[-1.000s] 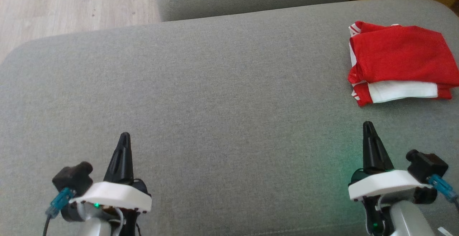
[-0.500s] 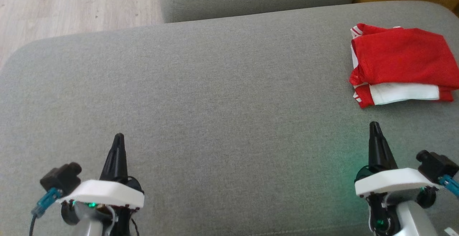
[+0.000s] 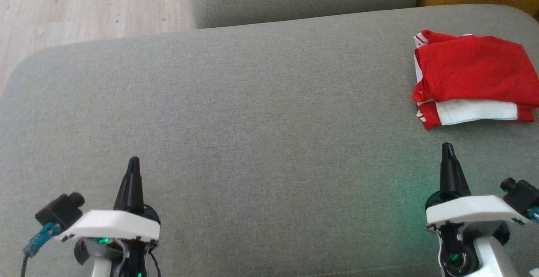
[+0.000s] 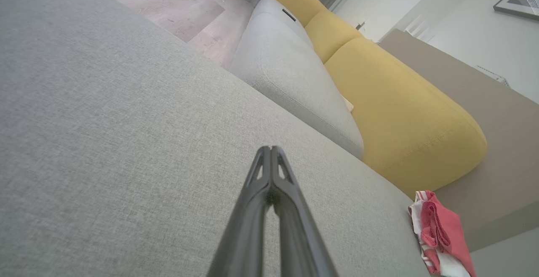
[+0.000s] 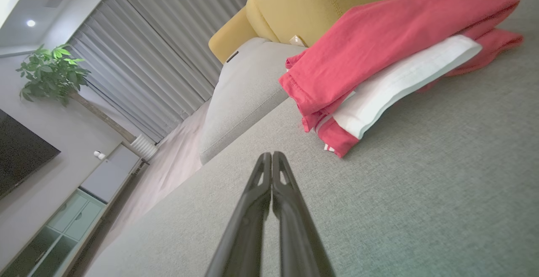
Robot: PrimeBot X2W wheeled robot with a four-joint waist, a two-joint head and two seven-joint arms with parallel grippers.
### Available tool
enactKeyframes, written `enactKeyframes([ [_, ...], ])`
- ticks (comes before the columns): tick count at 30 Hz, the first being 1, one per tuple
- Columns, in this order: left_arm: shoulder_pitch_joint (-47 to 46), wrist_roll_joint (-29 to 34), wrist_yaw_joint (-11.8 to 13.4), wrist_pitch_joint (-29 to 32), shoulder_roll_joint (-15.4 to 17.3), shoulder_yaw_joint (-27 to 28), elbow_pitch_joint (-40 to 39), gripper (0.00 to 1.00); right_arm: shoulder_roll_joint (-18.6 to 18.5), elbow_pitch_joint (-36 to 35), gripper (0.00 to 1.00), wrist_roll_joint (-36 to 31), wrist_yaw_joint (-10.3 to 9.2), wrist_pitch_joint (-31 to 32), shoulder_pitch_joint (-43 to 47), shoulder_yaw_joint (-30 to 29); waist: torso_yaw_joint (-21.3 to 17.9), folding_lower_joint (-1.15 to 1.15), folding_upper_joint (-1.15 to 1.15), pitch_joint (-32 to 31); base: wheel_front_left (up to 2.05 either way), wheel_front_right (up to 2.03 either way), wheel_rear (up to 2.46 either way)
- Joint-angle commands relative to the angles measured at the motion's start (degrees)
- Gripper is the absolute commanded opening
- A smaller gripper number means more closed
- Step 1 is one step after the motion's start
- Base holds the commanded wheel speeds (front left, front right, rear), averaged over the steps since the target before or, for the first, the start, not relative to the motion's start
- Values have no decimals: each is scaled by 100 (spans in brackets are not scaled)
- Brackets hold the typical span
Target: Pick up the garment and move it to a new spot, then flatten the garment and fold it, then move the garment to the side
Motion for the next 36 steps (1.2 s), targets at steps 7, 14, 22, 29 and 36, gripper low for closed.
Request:
enactKeyframes([
  [7, -302, -487, -74, 149, 27, 194, -137, 0, -62, -256, 0, 534, -2, 134, -184, -35, 23, 0, 0, -22, 0, 0, 0],
  [14, -318, -903, -104, 267, 28, 268, -118, 0, -66, -288, 0, 974, -2, 248, -176, -78, 45, 0, 0, -43, 0, 0, 0],
  [22, -337, -1377, -139, 402, 30, 353, -97, 0, -69, -324, 0, 1473, -3, 378, -168, -128, 71, 0, 0, -68, 0, 0, 0],
  [29, -351, -1734, -165, 504, 31, 417, -81, 0, -71, -352, 0, 1849, -3, 477, -162, -166, 90, 0, 0, -86, 0, 0, 0],
  [36, -370, -2209, -200, 639, 33, 502, -60, 0, -73, -388, 0, 2348, -3, 610, -154, -219, 116, 0, 0, -111, 0, 0, 0],
])
